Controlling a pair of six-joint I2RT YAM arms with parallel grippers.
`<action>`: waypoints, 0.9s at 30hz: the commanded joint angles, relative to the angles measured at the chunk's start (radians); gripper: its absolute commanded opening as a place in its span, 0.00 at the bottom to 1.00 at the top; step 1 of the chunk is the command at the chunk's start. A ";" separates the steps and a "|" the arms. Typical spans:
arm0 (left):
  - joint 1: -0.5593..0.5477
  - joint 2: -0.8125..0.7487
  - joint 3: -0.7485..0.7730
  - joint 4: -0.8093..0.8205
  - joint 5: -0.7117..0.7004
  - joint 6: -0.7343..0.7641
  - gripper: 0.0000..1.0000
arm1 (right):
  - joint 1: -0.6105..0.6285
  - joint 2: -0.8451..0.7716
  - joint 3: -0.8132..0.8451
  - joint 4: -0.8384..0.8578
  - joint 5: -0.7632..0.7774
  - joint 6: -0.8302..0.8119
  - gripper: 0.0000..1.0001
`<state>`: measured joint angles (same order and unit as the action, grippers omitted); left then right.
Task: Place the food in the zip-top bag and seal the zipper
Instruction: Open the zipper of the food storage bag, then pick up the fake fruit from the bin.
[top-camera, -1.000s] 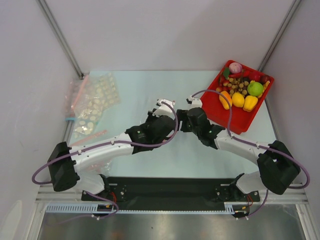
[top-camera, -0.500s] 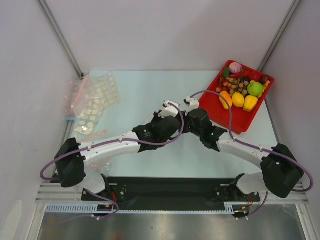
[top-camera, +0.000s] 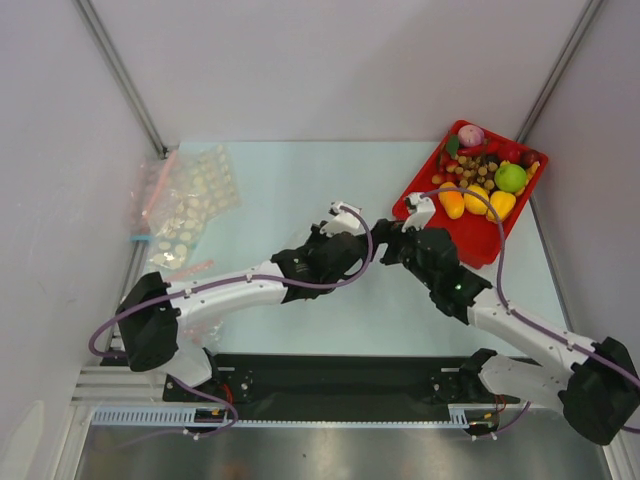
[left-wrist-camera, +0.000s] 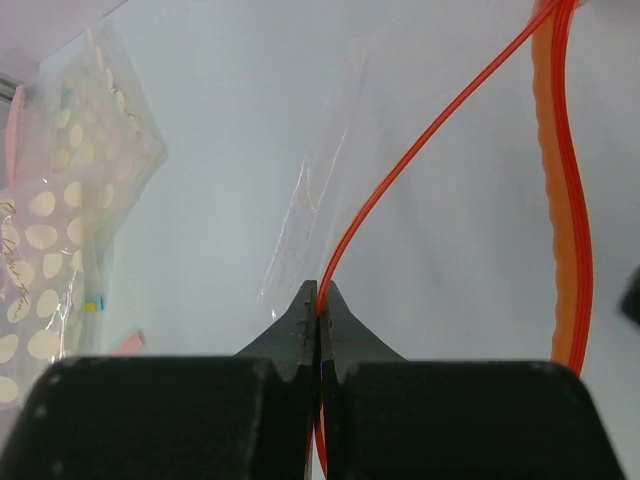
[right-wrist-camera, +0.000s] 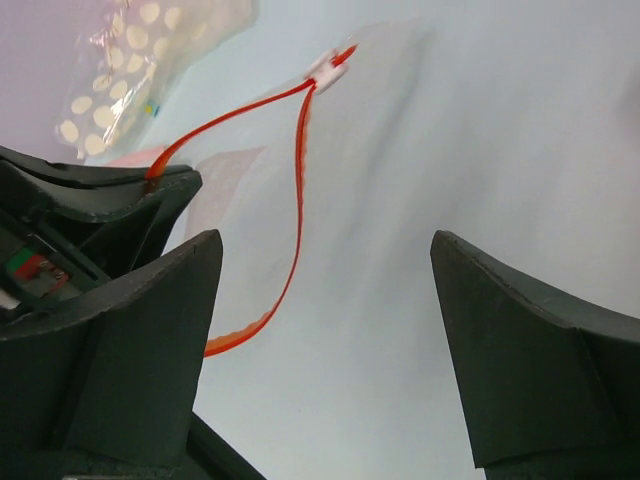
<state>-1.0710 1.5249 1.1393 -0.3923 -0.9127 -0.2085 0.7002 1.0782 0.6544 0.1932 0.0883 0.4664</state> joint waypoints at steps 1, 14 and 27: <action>0.011 0.006 0.040 0.004 -0.017 0.004 0.02 | -0.033 -0.095 -0.016 0.019 0.073 -0.015 0.90; 0.017 -0.034 0.034 -0.013 0.023 -0.012 0.01 | -0.507 -0.062 0.178 -0.284 0.114 0.061 1.00; 0.017 -0.043 0.056 -0.023 0.120 -0.020 0.00 | -0.624 0.416 0.461 -0.040 0.438 -0.100 0.99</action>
<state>-1.0580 1.5249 1.1469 -0.4152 -0.8299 -0.2108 0.0803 1.4307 0.9974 0.0399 0.4034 0.4370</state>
